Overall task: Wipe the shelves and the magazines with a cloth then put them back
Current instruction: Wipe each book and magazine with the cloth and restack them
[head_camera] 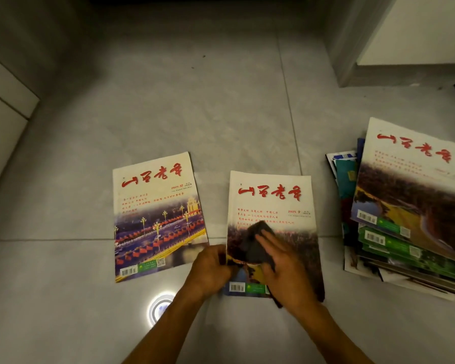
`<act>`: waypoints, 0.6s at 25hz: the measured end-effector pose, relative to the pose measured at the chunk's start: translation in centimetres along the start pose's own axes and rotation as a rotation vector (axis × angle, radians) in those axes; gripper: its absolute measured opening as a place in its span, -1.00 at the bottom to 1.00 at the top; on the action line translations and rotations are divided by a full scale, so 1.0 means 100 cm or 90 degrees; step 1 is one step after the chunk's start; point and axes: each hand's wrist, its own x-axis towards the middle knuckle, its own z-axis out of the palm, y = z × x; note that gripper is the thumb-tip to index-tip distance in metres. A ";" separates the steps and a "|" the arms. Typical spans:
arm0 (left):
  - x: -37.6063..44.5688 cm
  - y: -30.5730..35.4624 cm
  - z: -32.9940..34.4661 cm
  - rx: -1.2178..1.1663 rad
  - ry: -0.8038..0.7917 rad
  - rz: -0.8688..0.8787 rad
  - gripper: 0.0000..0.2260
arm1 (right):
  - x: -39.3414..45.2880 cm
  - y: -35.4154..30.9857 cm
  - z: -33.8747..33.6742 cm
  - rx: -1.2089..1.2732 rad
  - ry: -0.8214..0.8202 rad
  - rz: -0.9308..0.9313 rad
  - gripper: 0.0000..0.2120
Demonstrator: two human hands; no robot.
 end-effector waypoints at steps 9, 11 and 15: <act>-0.043 0.051 -0.014 -0.090 0.194 0.335 -0.83 | 0.066 -0.038 -0.099 -0.303 0.024 -0.333 -0.38; -0.047 0.062 -0.026 -0.006 0.172 0.366 -0.84 | 0.071 -0.028 -0.121 -0.258 0.103 -0.258 -0.56; -0.055 0.074 -0.040 -0.128 0.182 0.308 -0.82 | 0.053 -0.024 -0.129 -0.210 0.169 -0.196 -0.82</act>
